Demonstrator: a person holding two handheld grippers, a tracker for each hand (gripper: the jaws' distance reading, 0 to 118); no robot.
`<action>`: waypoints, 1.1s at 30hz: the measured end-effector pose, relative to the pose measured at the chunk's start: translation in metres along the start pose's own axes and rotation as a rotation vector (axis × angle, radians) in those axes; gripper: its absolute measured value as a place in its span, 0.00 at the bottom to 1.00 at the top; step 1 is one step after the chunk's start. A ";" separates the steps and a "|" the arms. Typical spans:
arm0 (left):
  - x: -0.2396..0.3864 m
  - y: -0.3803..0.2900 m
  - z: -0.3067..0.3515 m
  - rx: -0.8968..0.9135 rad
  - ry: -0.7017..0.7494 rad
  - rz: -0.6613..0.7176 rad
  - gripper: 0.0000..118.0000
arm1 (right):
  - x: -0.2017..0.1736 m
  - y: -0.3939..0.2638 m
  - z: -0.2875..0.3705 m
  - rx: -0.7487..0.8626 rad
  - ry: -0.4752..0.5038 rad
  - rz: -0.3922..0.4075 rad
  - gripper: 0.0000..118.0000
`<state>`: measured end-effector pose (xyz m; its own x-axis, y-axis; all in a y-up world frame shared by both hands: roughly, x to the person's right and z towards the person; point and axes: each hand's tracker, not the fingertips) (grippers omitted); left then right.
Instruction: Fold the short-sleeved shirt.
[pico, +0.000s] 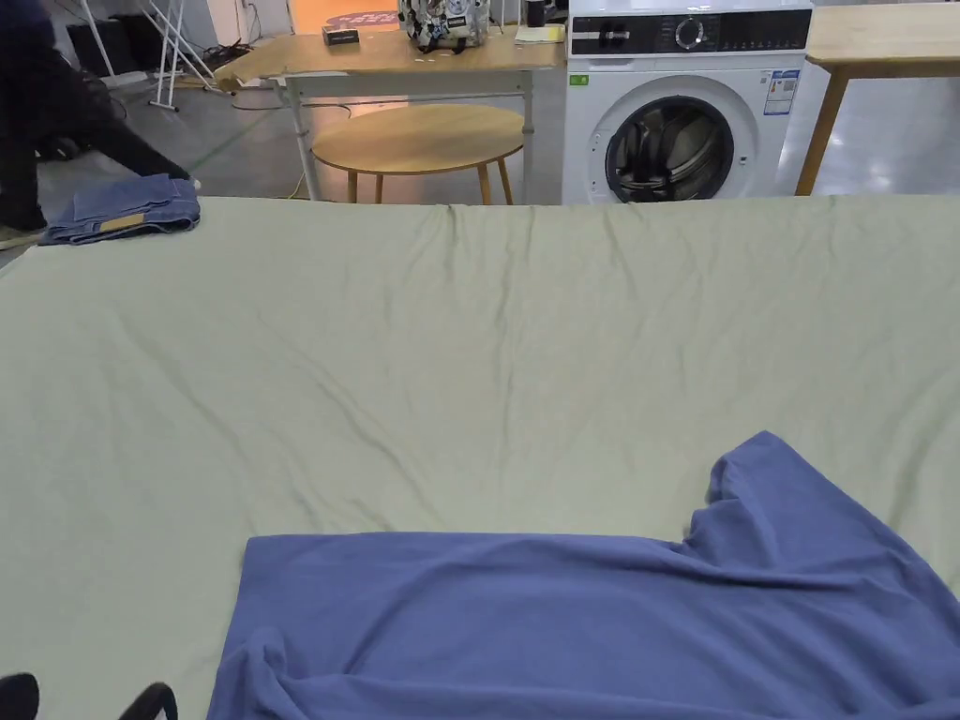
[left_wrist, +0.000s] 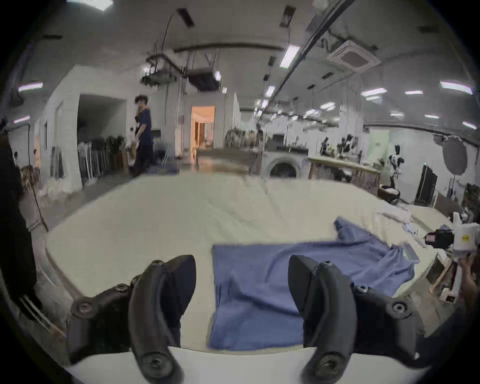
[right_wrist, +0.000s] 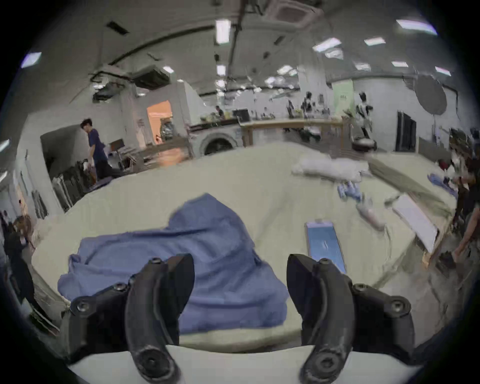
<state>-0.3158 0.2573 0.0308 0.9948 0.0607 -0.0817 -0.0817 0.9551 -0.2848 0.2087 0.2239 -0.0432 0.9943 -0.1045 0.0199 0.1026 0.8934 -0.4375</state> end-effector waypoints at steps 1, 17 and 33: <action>0.006 0.008 0.001 0.015 -0.003 -0.015 0.63 | -0.008 0.008 -0.001 0.015 0.029 0.019 0.65; 0.001 0.036 -0.069 -0.116 -0.078 0.104 0.00 | -0.062 0.023 -0.056 0.003 0.189 0.109 0.00; -0.055 -0.041 -0.350 -0.755 0.048 0.082 0.48 | 0.004 -0.010 -0.062 -0.139 0.115 -0.046 0.00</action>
<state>-0.3880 0.1132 -0.2878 0.9814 0.0941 -0.1672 -0.1919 0.4890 -0.8509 0.2103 0.1872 -0.0942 0.9782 -0.1998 -0.0568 0.1347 0.8185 -0.5585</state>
